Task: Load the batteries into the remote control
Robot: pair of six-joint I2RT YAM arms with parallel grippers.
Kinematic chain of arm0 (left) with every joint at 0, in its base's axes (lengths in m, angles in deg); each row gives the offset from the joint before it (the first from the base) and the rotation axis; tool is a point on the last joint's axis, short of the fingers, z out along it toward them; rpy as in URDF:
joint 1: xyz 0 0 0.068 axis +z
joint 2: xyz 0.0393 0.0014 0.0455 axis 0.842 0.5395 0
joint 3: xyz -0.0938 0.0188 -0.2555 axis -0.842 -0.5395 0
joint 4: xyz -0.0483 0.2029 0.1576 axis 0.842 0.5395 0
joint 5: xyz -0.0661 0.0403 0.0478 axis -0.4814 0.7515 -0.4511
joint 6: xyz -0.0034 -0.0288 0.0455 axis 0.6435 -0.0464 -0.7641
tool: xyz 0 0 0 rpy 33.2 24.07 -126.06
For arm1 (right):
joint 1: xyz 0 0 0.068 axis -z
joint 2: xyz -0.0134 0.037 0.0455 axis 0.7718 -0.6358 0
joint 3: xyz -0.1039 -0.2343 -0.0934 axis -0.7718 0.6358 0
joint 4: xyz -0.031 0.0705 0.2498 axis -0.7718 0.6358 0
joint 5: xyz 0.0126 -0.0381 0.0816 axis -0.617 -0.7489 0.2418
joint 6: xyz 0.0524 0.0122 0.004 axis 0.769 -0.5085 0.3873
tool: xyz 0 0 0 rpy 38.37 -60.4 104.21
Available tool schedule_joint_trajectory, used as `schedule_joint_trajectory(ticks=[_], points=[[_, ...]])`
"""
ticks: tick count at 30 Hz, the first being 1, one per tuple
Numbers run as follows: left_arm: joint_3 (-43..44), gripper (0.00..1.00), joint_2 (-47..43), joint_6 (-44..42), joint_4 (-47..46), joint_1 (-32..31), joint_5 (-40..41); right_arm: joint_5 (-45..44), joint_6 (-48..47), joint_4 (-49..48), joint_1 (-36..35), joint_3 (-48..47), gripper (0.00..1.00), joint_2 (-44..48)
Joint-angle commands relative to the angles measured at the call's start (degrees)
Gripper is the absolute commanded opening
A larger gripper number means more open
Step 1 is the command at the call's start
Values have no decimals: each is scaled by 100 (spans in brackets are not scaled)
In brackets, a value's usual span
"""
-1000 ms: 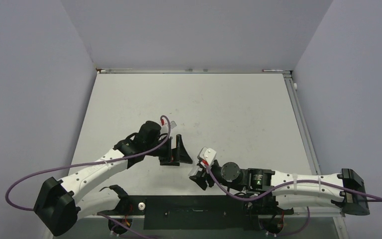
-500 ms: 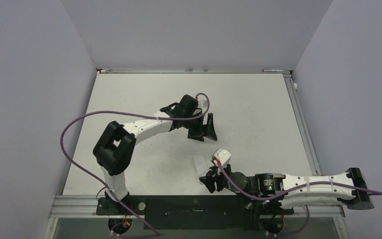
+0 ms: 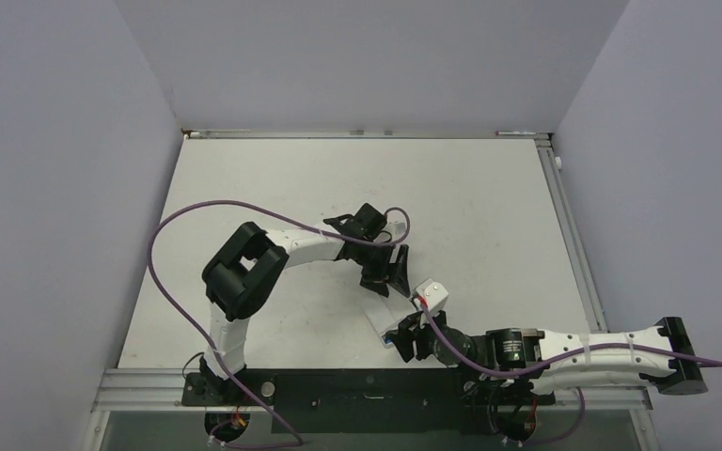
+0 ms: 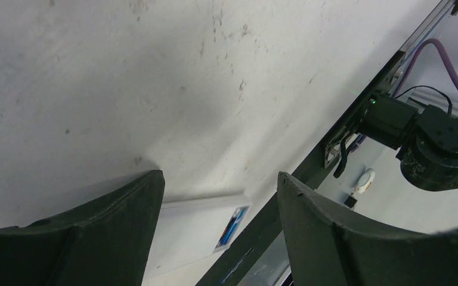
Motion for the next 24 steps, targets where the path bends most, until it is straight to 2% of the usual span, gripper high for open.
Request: schedule_joint_trajectory(ticks=[1, 10, 14, 19, 24], points=[[-557, 67, -255, -244, 203, 50, 321, -304, 272, 45, -52, 26, 8, -148], [-1083, 67, -853, -273, 92, 302, 462, -282, 93, -511, -35, 273, 9, -259], [-1144, 69, -1326, -245, 276, 429, 772, -205, 143, -594, 121, 325, 8, -344], [-1487, 74, -2143, -80, 868, 513, 1670, -227, 725, -592, 324, 340, 9, -765], [-2286, 75, -2923, 336, 873, 527, 1905, -378, 1475, -610, 722, 361, 8, -1293]])
